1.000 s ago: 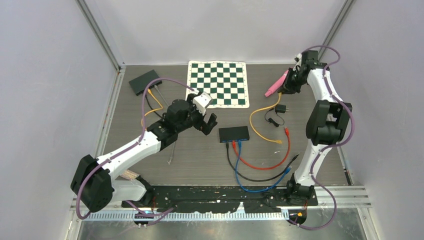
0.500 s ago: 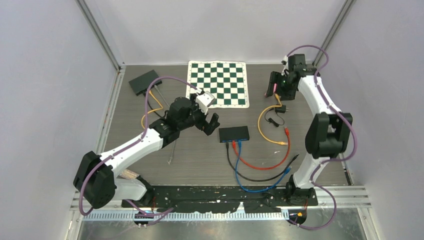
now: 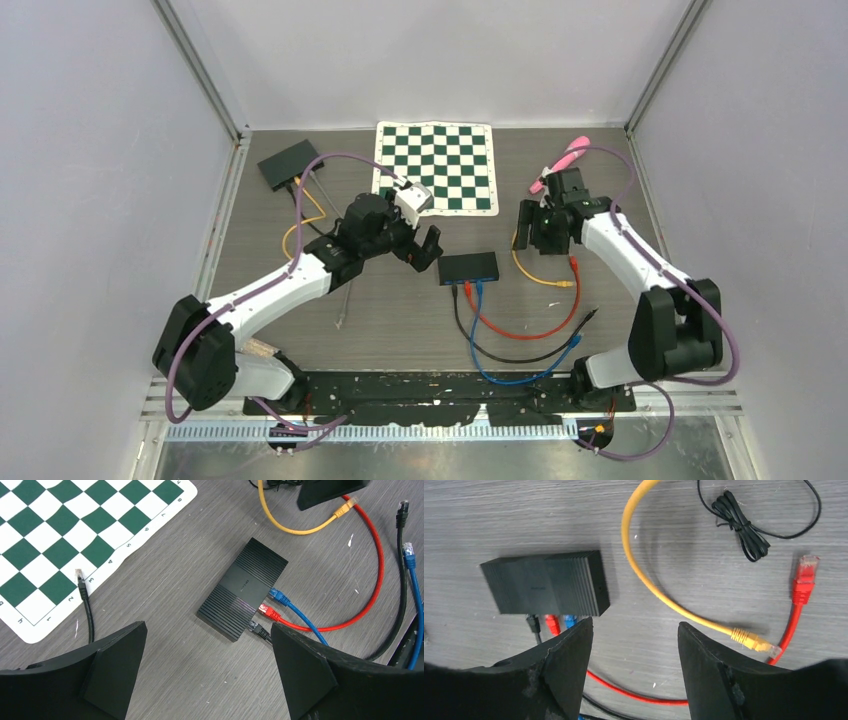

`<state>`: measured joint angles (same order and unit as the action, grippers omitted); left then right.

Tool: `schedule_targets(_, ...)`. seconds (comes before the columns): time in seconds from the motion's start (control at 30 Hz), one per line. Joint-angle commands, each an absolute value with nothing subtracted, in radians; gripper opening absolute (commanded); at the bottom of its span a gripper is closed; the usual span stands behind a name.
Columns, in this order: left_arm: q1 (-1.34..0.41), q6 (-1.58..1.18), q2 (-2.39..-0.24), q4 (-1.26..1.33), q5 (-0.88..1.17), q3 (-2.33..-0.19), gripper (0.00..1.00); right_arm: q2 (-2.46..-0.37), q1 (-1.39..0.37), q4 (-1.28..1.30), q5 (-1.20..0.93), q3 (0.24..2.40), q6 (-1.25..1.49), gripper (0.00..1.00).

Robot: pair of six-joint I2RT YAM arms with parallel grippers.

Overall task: Pull the plug from the switch port
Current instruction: Place the connector at the center of the board, then pull the connector from the switch port.

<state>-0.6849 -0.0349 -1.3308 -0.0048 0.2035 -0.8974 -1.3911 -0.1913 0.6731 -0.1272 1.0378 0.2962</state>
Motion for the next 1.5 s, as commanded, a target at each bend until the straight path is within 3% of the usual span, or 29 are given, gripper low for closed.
schedule_targets(0.0, -0.683, -0.064, -1.337, 0.034, 0.214, -0.932, 1.0, -1.479, -0.212, 0.546, -0.087, 1.073, 0.321, 0.69)
schedule_targets(0.27, -0.683, -0.064, -1.316, 0.02, 0.195, -0.91, 0.99, -1.748, -0.226, 0.565, -0.052, 1.251, 0.245, 0.65)
schedule_targets(0.43, -0.683, -0.05, -1.319, 0.03, 0.183, -0.892, 0.99, -1.735, -0.233, 0.574, -0.005, 1.208, 0.208, 0.24)
schedule_targets(0.53, -0.683, -0.04, -1.334, 0.029, 0.182, -0.901, 0.99, -1.674, -0.235, 0.558, -0.005, 1.135, 0.186, 0.11)
schedule_targets(0.63, -0.683, -0.032, -1.357, 0.014, 0.191, -0.925, 0.99, -1.644, -0.236, 0.585, -0.005, 1.109, 0.145, 0.08)
schedule_targets(1.03, -0.683, -0.02, -1.371, 0.002, 0.203, -0.934, 0.99, -1.693, -0.328, 0.617, 0.063, 1.132, 0.076, 0.13)
schedule_targets(1.27, -0.683, -0.02, -1.366, 0.01, 0.185, -0.919, 0.99, -1.693, -0.326, 0.656, 0.208, 1.163, 0.142, 0.37)
schedule_targets(1.33, -0.683, -0.012, -1.357, 0.04, 0.172, -0.901, 0.99, -1.676, -0.323, 0.682, 0.209, 1.176, 0.144, 0.39)
schedule_targets(1.47, -0.683, -0.004, -1.336, 0.078, 0.123, -0.87, 0.99, -1.635, -0.324, 0.73, 0.201, 1.188, 0.161, 0.53)
